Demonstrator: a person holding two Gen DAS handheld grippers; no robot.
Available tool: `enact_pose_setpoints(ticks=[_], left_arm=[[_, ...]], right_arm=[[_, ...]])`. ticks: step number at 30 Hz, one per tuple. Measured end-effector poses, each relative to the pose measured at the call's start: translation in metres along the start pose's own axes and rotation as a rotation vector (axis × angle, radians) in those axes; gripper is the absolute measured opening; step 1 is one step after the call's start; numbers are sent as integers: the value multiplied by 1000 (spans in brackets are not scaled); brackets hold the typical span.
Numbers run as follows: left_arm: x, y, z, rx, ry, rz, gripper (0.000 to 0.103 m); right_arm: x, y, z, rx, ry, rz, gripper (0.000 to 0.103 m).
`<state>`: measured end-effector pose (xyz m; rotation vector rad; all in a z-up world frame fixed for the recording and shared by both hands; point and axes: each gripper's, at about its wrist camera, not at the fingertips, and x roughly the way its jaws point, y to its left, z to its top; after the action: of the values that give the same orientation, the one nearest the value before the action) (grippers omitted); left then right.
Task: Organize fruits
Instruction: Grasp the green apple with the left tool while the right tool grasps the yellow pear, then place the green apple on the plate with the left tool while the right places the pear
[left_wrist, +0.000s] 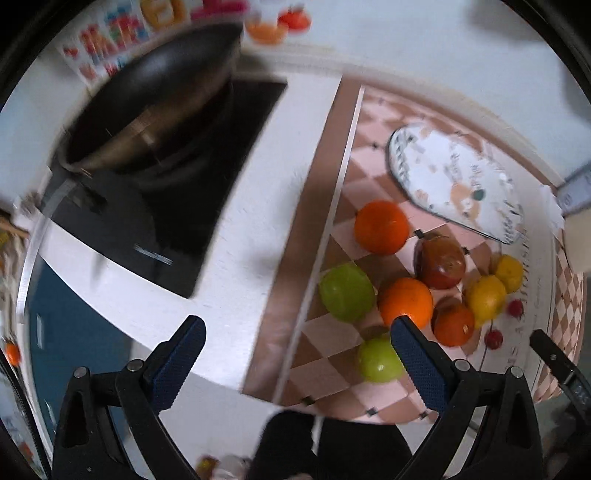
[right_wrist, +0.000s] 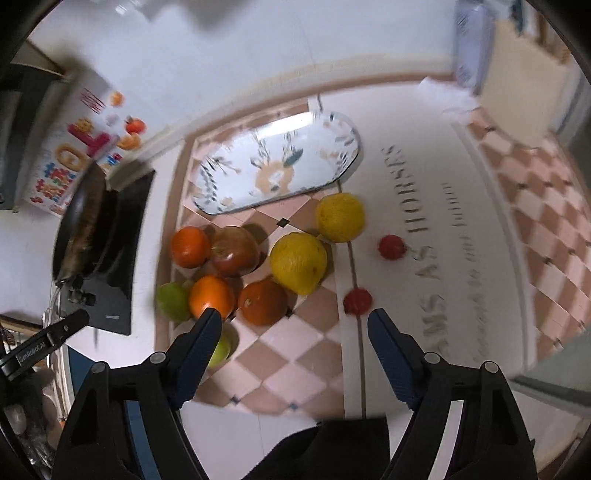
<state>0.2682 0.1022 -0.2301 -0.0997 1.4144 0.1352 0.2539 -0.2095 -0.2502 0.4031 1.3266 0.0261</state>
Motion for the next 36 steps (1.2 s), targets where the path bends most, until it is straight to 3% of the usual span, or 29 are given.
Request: enact_pose_setpoints(ticks=[3, 8, 13, 14, 21, 29, 36], left_arm=[[36, -10, 12, -28, 103, -28, 92], [88, -27, 26, -53, 219, -63, 90], [115, -33, 26, -74, 283, -110, 59], [117, -34, 25, -80, 285, -125, 54], [130, -45, 17, -54, 279, -116, 54], [138, -48, 5, -34, 251, -83, 53], [66, -56, 12, -17, 154, -122, 53]], right_arm=[[47, -6, 27, -9, 89, 10, 84], [93, -3, 51, -37, 191, 42, 84], [120, 7, 59, -72, 256, 44, 82], [124, 8, 59, -77, 268, 42, 79], [145, 12, 58, -82, 305, 9, 67], [144, 13, 53, -93, 261, 14, 66], [120, 10, 52, -93, 216, 35, 66]])
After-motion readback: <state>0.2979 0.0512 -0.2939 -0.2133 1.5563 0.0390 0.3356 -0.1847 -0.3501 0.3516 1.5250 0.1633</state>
